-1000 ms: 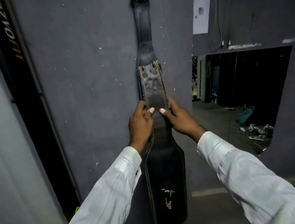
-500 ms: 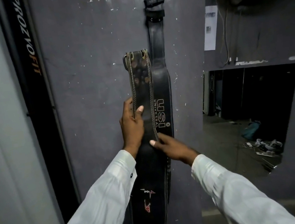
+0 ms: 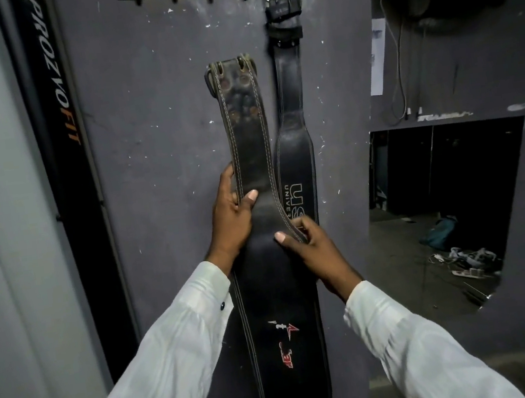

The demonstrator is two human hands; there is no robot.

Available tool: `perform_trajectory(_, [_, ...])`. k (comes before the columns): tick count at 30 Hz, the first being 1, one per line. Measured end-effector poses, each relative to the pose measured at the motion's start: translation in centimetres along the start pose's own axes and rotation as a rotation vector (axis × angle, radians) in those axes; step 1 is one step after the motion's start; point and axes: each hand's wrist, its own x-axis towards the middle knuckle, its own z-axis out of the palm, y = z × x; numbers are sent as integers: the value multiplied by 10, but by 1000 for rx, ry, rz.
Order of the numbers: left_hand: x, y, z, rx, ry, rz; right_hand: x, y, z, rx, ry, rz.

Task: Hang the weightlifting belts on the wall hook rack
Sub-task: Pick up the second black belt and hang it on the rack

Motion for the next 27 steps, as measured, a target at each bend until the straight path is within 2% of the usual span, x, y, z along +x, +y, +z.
perform_trajectory(3, [6, 4, -4, -6, 22, -8, -11, 17, 3, 60, -57, 100])
perform_trajectory(7, [7, 8, -1, 8, 85, -11, -8, 17, 9, -4, 96, 8])
perform_trajectory(13, [9, 20, 6, -36, 173, -15, -17, 28, -17, 118, -116, 106])
perform_trajectory(17, [8, 29, 16, -30, 181, -3, -23, 35, -16, 52, 32, 1])
perform_trajectory(19, [7, 29, 16, -32, 203, -2, -24, 33, -16, 51, 44, -13])
perform_trajectory(24, [15, 39, 16, -16, 198, 35, -22, 35, -39, 112, -216, 134])
perform_trajectory(27, [16, 44, 20, -16, 214, 58, -23, 41, -35, 99, -80, 43])
